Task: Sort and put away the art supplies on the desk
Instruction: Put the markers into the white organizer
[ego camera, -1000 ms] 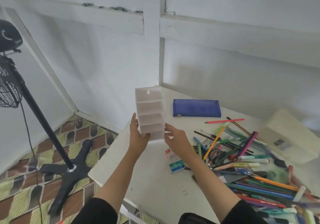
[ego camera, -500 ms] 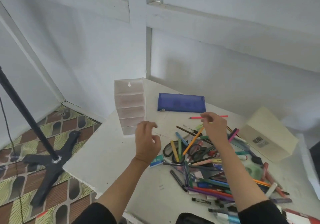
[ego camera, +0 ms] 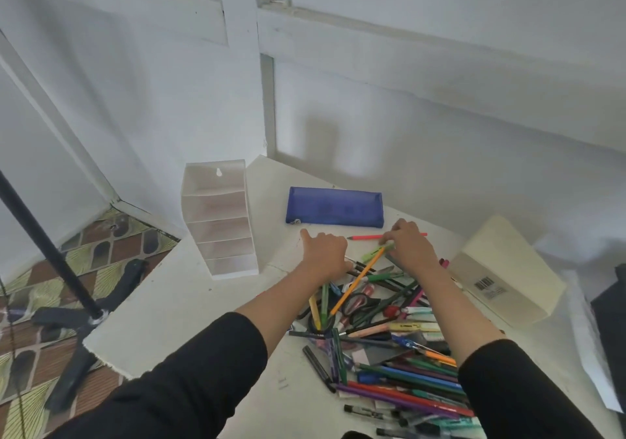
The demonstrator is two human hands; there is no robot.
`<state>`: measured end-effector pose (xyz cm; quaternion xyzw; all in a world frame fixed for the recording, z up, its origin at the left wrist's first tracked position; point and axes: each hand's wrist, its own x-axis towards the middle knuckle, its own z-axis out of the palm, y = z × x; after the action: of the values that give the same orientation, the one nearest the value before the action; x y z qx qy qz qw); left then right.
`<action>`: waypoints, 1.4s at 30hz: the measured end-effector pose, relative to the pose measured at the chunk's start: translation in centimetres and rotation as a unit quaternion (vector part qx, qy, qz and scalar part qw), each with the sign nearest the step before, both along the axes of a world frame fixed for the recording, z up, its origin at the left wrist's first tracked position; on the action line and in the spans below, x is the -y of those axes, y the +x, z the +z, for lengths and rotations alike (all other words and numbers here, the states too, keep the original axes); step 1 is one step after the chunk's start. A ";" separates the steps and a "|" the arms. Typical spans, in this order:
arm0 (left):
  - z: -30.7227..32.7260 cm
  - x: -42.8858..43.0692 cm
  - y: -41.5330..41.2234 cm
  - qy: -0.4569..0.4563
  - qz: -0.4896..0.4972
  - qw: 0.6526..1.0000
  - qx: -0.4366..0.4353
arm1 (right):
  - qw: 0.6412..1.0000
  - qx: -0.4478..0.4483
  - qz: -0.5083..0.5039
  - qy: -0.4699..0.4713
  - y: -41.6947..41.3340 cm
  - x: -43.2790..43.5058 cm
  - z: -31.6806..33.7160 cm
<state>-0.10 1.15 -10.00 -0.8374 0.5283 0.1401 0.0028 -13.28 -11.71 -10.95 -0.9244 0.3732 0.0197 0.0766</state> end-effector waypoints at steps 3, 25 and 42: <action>0.7 0.9 -0.5 0.027 -0.002 1.000 0.010 | 0.999 0.011 -0.008 -0.029 -0.3 -0.3 -0.2; 3.5 -1.1 1.9 -0.246 0.026 0.935 -0.253 | 0.935 0.320 -0.067 0.133 -1.9 -4.6 4.3; 14.7 -14.4 6.1 -0.506 0.056 0.798 -0.324 | 0.851 0.426 0.112 0.285 5.5 -11.4 17.0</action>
<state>6.00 15.58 4.67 -0.6533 0.4465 0.1162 -0.6002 -7.75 -0.29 6.04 -0.8150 0.1756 -0.2624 0.4859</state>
